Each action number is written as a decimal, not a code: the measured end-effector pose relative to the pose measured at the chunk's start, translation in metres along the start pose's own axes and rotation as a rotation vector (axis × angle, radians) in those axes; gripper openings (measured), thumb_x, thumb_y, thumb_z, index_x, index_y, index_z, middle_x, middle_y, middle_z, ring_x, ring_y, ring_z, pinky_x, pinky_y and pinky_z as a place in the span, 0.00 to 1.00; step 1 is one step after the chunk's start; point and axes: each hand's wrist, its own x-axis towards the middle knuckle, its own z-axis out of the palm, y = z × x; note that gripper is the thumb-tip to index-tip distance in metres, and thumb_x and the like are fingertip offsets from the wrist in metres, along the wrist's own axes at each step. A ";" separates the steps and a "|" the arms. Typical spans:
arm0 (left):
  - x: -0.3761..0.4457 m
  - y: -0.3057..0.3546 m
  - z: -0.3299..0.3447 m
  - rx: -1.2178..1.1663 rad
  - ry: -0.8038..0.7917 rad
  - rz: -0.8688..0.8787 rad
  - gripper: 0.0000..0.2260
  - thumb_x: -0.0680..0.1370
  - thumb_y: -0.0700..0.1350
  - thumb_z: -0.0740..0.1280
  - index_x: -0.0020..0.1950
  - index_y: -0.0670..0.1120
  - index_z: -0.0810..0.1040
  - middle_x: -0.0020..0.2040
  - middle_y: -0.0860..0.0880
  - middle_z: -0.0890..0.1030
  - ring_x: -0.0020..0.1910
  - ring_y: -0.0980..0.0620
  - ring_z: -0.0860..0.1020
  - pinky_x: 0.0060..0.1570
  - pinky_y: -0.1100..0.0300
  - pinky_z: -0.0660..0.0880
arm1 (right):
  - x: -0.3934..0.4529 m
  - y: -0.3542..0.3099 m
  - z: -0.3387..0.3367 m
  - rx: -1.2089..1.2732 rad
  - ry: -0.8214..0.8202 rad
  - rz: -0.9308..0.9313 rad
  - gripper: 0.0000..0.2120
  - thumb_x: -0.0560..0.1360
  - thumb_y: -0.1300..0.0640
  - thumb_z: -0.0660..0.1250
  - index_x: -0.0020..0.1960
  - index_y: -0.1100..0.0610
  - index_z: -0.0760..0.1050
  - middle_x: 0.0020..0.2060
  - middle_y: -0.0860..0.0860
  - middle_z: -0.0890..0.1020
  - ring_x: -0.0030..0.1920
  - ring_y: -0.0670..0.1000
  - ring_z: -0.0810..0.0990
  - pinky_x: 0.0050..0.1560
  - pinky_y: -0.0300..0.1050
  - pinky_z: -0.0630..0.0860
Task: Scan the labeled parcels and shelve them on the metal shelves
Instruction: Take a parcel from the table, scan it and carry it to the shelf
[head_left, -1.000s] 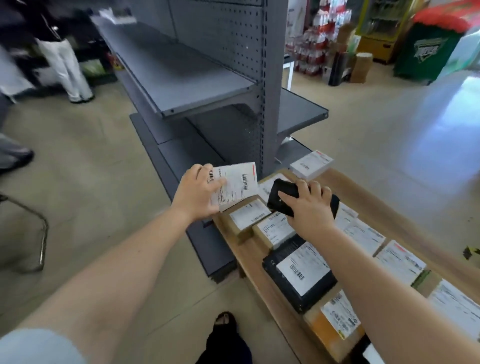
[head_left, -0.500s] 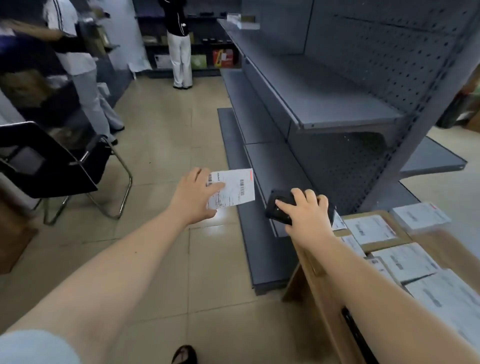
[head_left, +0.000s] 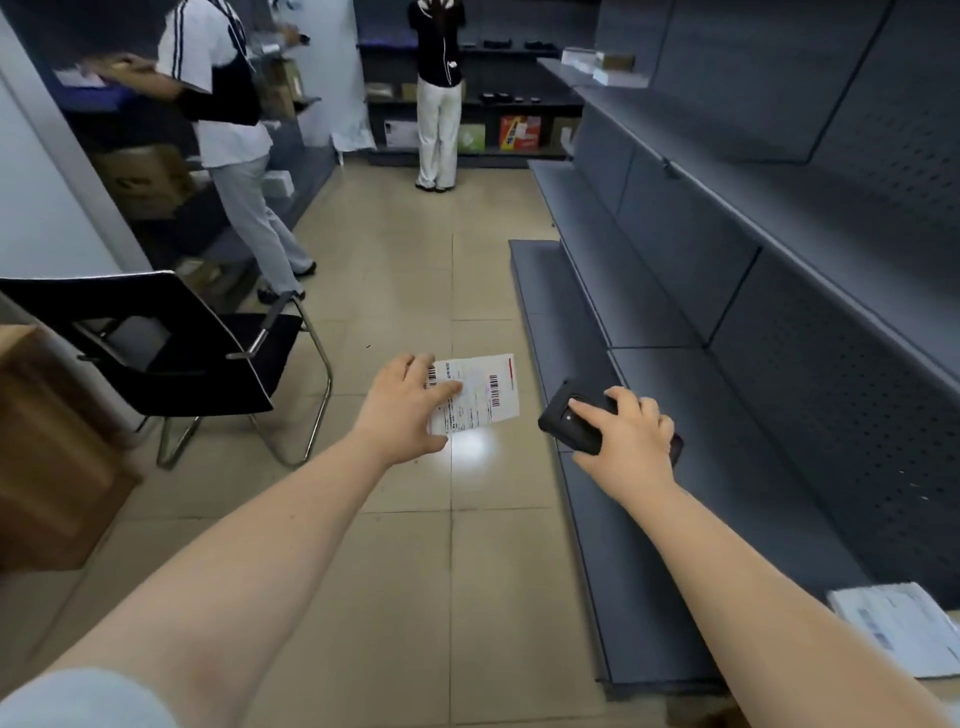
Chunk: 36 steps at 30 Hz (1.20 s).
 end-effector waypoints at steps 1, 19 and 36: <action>0.006 -0.008 0.004 -0.011 -0.008 -0.019 0.35 0.54 0.55 0.80 0.60 0.50 0.82 0.60 0.37 0.76 0.54 0.33 0.74 0.54 0.41 0.76 | 0.012 -0.009 0.003 0.092 0.003 0.050 0.29 0.69 0.49 0.74 0.68 0.39 0.72 0.68 0.51 0.68 0.64 0.58 0.64 0.64 0.53 0.60; 0.374 -0.173 0.052 0.201 -0.052 0.010 0.31 0.58 0.59 0.76 0.58 0.50 0.78 0.54 0.40 0.75 0.48 0.39 0.73 0.47 0.50 0.74 | 0.477 -0.083 0.038 0.598 0.010 0.184 0.29 0.69 0.49 0.75 0.68 0.39 0.73 0.64 0.49 0.71 0.64 0.54 0.65 0.61 0.49 0.62; 0.758 -0.466 0.073 0.061 0.134 -0.216 0.33 0.69 0.66 0.70 0.72 0.57 0.70 0.63 0.44 0.69 0.59 0.41 0.69 0.56 0.51 0.70 | 0.936 -0.212 0.054 0.664 0.175 0.160 0.30 0.68 0.47 0.76 0.69 0.40 0.72 0.63 0.50 0.71 0.65 0.56 0.66 0.65 0.54 0.66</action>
